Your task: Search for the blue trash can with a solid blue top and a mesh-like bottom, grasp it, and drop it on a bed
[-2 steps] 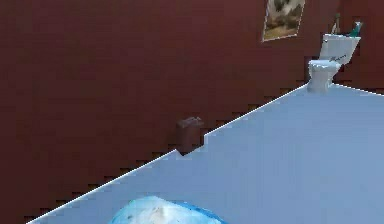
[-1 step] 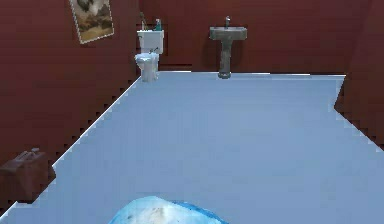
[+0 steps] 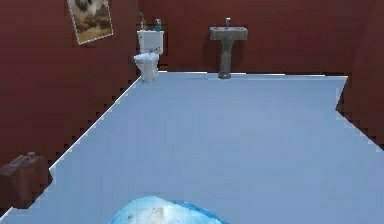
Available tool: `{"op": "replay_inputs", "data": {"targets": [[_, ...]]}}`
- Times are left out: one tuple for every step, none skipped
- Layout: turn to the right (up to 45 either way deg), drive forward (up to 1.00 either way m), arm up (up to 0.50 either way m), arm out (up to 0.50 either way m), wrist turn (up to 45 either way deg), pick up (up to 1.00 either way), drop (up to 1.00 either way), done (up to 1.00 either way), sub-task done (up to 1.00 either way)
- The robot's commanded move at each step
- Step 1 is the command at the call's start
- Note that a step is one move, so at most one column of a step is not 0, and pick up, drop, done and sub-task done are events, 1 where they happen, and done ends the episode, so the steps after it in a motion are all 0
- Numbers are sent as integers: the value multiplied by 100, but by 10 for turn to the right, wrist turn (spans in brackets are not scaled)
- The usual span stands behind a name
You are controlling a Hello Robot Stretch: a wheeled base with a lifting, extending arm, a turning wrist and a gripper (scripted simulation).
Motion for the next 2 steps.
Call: {"op": "replay_inputs", "data": {"targets": [[-450,0,0,0,0,0,0,0,0],[-390,0,0,0,0,0,0,0,0]]}}
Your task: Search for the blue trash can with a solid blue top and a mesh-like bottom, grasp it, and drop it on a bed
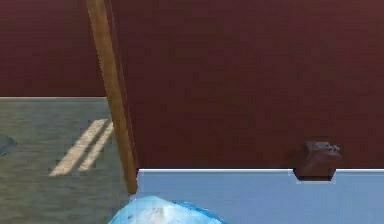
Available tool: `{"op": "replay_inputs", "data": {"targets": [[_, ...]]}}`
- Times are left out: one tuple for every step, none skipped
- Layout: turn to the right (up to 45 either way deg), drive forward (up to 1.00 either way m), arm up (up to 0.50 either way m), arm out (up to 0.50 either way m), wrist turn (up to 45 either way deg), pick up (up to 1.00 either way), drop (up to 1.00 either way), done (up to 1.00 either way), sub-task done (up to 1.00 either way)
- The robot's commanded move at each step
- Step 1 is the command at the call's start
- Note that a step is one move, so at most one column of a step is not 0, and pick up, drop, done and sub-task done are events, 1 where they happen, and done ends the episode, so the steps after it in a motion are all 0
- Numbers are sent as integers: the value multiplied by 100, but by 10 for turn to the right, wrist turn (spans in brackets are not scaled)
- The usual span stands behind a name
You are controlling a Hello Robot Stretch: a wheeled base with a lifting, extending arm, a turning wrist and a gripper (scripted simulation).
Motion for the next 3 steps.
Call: {"op": "replay_inputs", "data": {"targets": [[0,50,0,0,0,0,0,0,0],[-450,0,0,0,0,0,0,0,0],[-240,0,0,0,0,0,0,0,0]]}}
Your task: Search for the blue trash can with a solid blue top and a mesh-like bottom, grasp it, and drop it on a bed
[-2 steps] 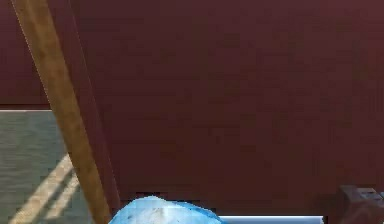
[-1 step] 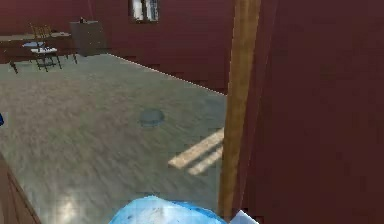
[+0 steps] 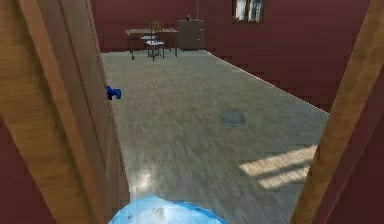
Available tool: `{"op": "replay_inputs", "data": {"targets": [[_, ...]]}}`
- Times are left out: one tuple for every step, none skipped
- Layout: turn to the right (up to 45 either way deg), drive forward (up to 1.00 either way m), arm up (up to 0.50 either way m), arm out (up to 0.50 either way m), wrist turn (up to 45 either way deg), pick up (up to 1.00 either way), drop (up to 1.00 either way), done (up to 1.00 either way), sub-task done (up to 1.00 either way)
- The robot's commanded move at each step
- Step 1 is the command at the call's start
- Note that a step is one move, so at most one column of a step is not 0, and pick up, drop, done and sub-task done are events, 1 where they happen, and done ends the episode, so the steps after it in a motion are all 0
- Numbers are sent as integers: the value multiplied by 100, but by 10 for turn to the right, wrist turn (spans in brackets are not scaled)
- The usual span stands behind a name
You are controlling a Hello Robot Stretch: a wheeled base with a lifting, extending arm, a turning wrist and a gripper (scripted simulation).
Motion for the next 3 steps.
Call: {"op": "replay_inputs", "data": {"targets": [[0,100,0,0,0,0,0,0,0],[-90,0,0,0,0,0,0,0,0],[0,5,0,0,0,0,0,0,0]]}}
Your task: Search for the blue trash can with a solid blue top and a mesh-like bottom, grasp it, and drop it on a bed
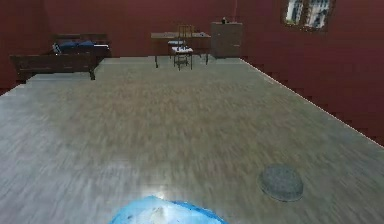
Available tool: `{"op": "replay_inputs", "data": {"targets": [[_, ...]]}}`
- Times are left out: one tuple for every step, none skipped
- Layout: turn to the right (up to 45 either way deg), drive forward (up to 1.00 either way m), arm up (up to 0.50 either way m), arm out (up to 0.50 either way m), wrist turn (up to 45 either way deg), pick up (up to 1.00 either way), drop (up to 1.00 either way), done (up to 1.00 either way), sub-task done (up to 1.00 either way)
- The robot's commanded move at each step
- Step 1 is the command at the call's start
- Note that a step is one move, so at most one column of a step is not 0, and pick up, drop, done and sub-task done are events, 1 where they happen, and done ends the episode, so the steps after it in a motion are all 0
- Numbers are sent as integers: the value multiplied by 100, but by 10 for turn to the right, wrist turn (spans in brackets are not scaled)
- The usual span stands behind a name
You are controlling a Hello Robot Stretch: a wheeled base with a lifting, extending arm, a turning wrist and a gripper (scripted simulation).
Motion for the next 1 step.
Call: {"op": "replay_inputs", "data": {"targets": [[-90,0,0,0,0,0,0,0,0]]}}
